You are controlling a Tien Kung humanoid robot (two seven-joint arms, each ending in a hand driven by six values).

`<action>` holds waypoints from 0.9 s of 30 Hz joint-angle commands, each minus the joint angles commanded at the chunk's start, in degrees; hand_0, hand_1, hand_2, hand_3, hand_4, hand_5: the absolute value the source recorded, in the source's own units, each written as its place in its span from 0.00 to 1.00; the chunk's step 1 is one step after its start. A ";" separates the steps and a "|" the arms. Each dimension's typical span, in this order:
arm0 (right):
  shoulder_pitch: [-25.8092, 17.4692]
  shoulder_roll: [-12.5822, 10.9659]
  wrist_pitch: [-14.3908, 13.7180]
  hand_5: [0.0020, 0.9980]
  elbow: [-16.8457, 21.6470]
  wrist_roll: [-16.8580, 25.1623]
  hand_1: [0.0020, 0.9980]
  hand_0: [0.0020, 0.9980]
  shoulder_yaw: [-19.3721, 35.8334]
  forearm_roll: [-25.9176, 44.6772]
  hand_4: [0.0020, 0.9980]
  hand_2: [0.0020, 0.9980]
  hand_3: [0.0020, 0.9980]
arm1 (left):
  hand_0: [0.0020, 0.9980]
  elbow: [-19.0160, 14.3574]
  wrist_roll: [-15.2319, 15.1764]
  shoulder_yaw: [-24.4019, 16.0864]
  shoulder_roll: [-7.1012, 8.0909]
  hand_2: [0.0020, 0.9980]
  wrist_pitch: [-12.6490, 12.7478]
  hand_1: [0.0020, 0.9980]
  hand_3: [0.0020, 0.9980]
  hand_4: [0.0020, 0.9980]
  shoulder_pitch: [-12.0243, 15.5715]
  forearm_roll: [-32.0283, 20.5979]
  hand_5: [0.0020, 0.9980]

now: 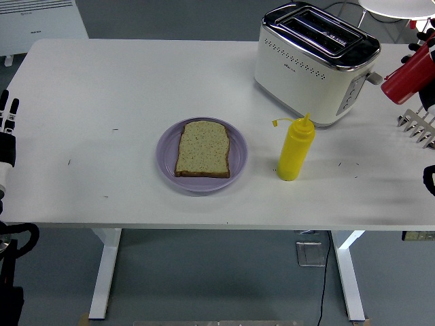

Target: Pick up the cup,pour liquid into bread,place the cup on the desk

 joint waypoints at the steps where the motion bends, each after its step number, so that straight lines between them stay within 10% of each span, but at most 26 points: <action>1: -0.67 0.21 -0.41 0.07 -0.56 1.30 0.32 0.27 0.10 -1.98 0.35 0.41 0.51 | 0.81 0.00 0.00 0.02 0.00 0.74 0.00 0.75 0.73 0.48 0.00 0.00 1.00; 11: -3.49 0.85 -9.38 0.09 -3.64 9.38 0.31 0.26 -3.36 -21.53 0.37 0.41 0.50 | 0.81 0.02 0.01 0.23 -0.07 0.74 0.00 0.75 0.73 0.48 0.06 0.00 1.00; 27: -5.96 4.44 -18.08 0.11 -5.73 22.05 0.31 0.26 -10.17 -21.35 0.38 0.40 0.50 | 0.81 0.09 0.00 0.38 -0.10 0.74 0.02 0.75 0.73 0.48 0.08 0.00 1.00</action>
